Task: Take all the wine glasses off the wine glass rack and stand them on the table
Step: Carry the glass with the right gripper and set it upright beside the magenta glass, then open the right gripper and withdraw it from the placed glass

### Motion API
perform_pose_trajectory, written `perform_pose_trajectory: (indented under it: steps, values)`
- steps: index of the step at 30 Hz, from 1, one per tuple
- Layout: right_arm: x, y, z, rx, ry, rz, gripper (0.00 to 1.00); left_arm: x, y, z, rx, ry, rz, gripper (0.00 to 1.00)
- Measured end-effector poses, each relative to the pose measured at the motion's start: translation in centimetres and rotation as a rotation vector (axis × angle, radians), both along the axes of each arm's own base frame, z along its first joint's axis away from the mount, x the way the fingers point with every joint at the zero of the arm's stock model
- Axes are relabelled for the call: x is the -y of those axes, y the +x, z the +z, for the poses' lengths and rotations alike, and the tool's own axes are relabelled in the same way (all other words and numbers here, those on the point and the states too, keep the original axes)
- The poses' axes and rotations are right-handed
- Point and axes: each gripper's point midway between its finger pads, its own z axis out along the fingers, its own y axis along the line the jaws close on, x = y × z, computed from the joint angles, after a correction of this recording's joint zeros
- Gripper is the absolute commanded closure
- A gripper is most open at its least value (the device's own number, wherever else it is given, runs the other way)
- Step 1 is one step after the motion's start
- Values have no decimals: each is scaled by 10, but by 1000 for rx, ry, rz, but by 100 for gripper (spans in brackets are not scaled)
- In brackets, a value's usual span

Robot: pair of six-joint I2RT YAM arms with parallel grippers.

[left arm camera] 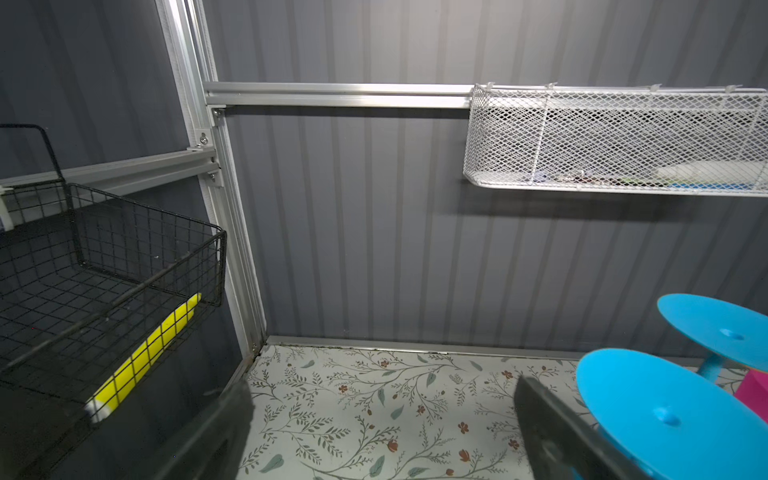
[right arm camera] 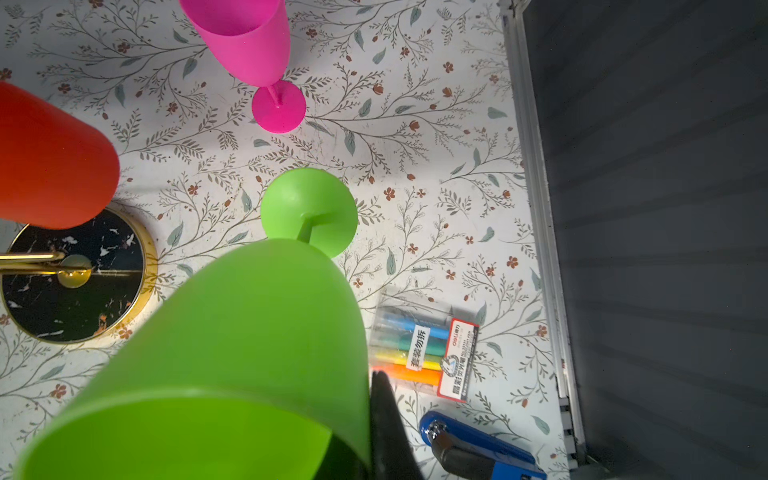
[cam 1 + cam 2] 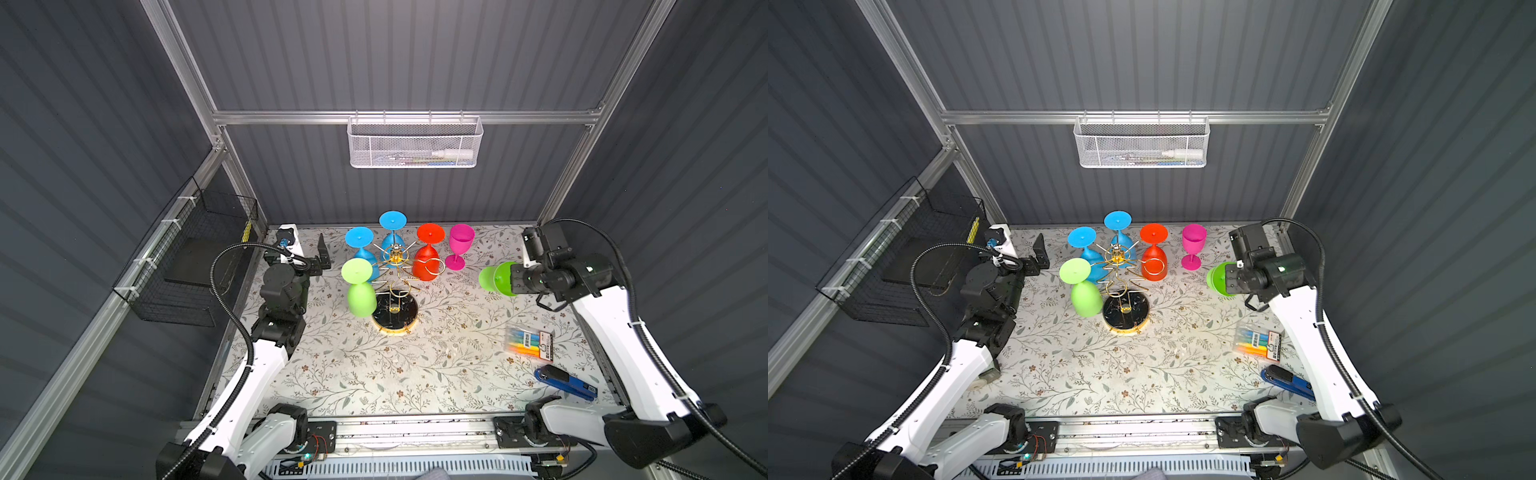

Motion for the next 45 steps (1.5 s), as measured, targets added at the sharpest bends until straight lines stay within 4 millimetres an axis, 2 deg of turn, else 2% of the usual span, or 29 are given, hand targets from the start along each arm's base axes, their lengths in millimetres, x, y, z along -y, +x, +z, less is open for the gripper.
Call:
perform_pose_trajectory:
  steps: [4,10,17,21,27,32,41,45]
  values:
    - [3,31,-24,-62,22,-6,100,-2,-2,1,14,-4,6,0]
    - [13,88,-48,-109,36,-27,100,-6,-2,-2,12,-6,31,0]
    - [20,142,-71,-156,30,-24,100,-11,-2,-5,3,-5,55,0]
    - [24,163,-86,-188,14,-20,100,-12,-2,-6,2,-5,58,0]
    - [27,179,-108,-246,-16,-14,92,-12,-2,-9,-4,-4,58,0]
    - [29,178,-117,-281,-25,-9,71,-14,-1,-9,-4,-4,64,0]
    - [27,181,-102,-247,34,-4,49,-19,-1,-13,-15,-38,85,0]
    - [26,182,-74,-170,104,-9,42,-24,4,-24,-54,-71,102,0]
